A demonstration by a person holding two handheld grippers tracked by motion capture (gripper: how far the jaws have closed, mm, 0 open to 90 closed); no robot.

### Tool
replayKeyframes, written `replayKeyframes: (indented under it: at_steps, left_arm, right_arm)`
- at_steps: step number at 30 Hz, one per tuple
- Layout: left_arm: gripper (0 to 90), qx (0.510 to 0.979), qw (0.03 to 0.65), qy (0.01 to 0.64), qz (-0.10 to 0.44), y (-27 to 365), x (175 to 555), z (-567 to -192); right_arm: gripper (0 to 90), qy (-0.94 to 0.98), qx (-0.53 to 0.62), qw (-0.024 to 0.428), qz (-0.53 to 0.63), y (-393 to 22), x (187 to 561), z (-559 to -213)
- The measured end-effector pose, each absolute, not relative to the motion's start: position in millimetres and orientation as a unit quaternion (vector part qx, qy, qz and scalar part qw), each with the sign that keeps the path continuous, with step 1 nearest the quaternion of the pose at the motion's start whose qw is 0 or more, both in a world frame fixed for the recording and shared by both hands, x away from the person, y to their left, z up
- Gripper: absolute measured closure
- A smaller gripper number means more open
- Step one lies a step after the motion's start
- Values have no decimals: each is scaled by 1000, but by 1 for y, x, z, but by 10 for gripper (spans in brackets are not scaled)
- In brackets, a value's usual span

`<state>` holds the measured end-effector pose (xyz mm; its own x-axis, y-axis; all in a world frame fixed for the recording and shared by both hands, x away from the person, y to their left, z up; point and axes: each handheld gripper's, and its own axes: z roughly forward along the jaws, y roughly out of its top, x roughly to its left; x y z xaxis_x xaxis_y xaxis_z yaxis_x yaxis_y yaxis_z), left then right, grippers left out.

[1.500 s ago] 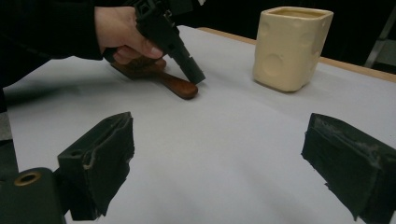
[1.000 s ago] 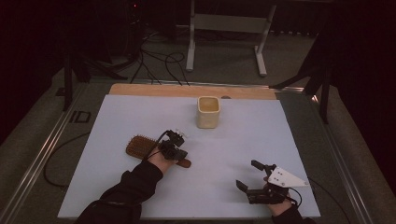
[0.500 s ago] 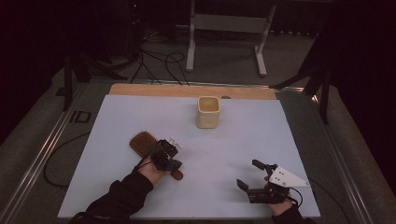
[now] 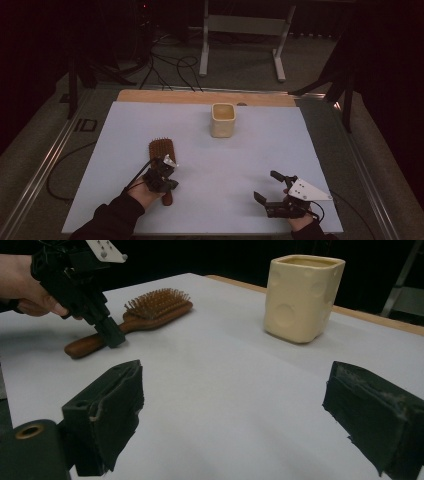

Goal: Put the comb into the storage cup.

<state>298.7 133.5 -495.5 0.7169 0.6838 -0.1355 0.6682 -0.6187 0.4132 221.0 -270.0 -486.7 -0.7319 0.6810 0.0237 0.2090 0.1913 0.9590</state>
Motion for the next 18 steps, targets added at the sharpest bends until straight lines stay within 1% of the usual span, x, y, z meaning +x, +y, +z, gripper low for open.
replayKeyframes:
  at_steps: [18]
  left_arm:
    - [900, 900, 206, 384, 19, 178, 286, -494]
  right_arm:
    - [89, 744, 297, 213, 560, -270, 221, -486]
